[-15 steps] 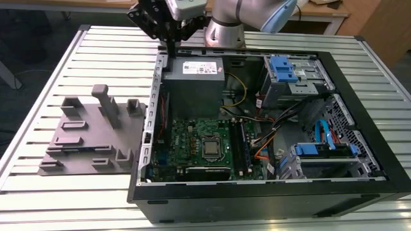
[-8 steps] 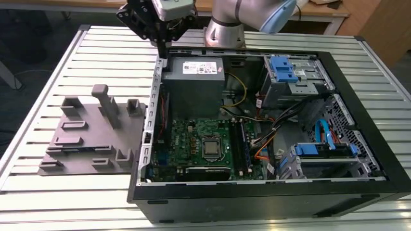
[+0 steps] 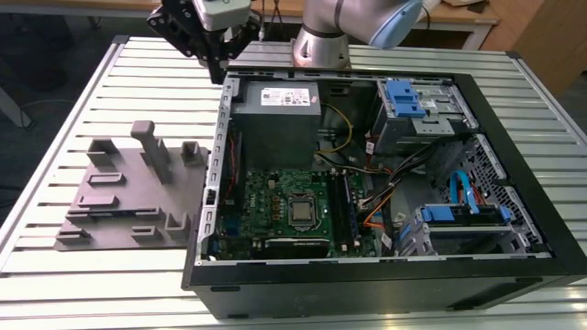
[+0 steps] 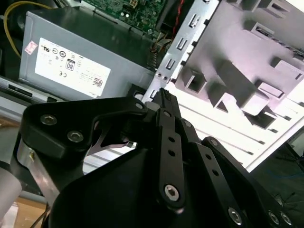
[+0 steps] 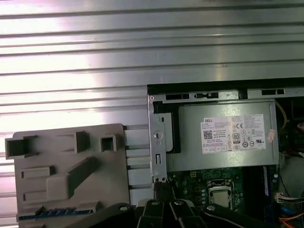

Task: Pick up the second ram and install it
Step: 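Reach for the second ram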

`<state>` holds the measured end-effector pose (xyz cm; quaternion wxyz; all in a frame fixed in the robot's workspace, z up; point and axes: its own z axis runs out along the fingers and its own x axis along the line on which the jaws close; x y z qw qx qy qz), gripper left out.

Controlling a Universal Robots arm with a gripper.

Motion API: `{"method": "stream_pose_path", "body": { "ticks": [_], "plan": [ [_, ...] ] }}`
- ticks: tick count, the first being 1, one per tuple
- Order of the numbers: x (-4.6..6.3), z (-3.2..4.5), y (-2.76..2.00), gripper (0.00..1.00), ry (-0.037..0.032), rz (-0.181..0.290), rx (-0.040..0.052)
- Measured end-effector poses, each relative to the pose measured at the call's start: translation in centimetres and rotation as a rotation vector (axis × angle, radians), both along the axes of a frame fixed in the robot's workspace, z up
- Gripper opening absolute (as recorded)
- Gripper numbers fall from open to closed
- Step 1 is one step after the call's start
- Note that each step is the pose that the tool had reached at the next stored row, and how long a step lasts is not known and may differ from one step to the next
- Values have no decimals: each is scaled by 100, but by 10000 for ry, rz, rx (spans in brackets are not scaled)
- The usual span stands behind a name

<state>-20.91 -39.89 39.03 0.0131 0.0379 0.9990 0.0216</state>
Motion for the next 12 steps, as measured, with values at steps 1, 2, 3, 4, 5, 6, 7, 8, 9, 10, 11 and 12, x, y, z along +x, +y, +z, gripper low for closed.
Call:
{"method": "stream_pose_path", "body": {
  "ticks": [1, 2, 3, 4, 5, 6, 7, 8, 9, 10, 11, 12],
  "plan": [
    [-33, -2, 0, 11, 0, 0, 0],
    [-65, -4, 0, 11, -1, 2, 1],
    [-98, -6, 0, 11, -1, 2, 1],
    [-133, -9, 0, 11, -1, 1, 1],
    [-171, -11, 0, 11, -1, 0, 1],
    [-210, -14, 0, 11, -1, 0, 0],
    [-251, -17, 0, 11, -1, 2, 0],
    [-289, -19, 0, 11, -1, 2, 0],
    [-323, -21, 0, 11, -1, 1, 1],
    [-357, -23, 0, 11, -1, 0, 1],
    [-392, -25, 0, 11, -1, 0, 0],
    [-429, -26, 0, 11, -1, 1, 0]
  ]
}}
